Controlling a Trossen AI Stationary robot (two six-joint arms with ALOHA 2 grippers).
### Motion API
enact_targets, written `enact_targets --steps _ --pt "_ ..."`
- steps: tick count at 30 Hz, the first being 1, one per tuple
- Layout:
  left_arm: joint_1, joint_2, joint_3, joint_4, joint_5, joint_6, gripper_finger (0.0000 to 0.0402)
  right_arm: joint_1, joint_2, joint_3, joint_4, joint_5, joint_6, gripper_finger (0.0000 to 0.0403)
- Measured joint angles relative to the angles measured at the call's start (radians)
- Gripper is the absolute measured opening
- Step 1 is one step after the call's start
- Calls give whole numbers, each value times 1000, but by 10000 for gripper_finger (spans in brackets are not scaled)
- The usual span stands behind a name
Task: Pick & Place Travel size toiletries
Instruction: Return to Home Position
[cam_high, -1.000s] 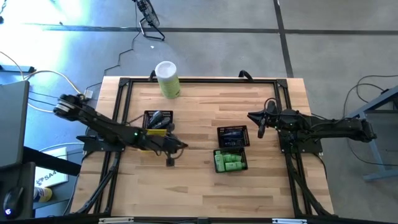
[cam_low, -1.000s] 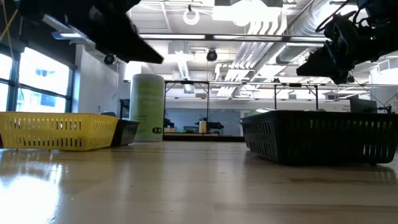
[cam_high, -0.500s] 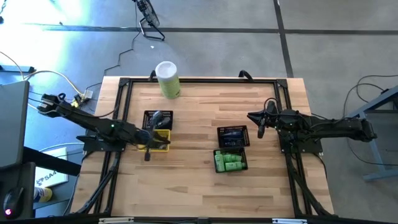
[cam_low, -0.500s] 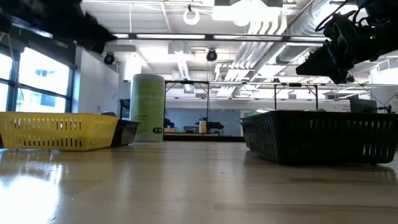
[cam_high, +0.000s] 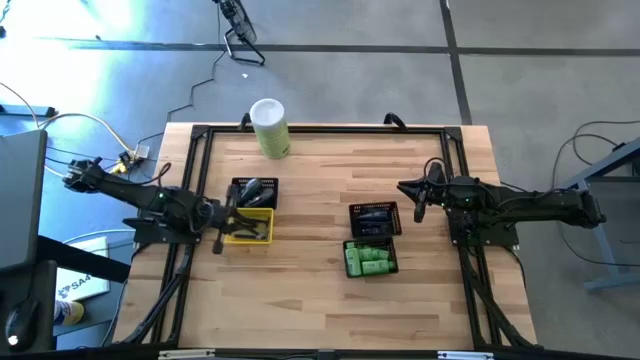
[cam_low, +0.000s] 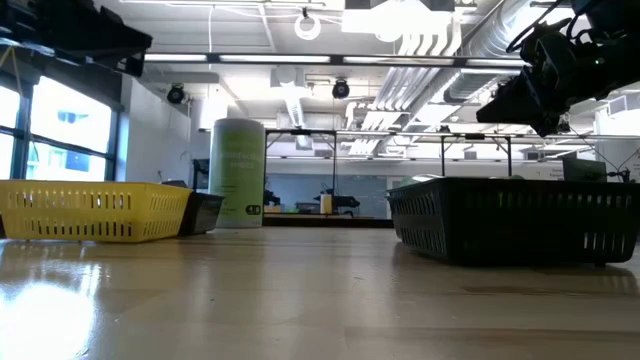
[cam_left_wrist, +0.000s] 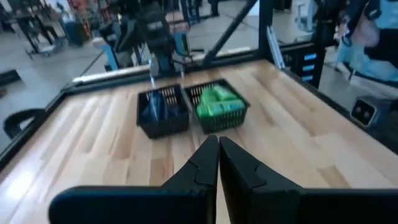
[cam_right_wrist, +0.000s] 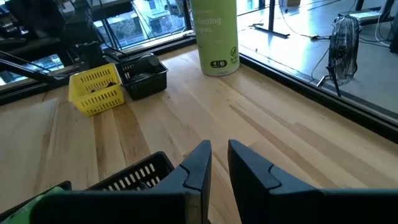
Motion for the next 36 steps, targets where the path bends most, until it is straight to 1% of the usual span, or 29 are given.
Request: enact_targets --steps 6,9,14,18,26,31,34,36 --pt "1 -135 -50 -41 4 12 10 0 1 0 0 0 0 46" --pt "1 -187 -72 -64 22 12 10 0 1 0 0 0 0 46" --pt "1 -255 -102 -84 38 15 10 0 1 0 0 0 0 46" --pt "1 -309 -125 -85 64 49 10 0 1 0 1 0 0 46" --pt "1 -414 -130 -166 90 63 10 0 1 0 1 0 0 46" --pt "1 -424 -130 -170 107 79 10 0 1 0 2 0 0 46" --pt "1 -424 -130 -149 149 92 10 0 1 0 2 0 0 46" --pt "1 -424 -152 -108 170 95 10 0 1 0 2 0 0 46"
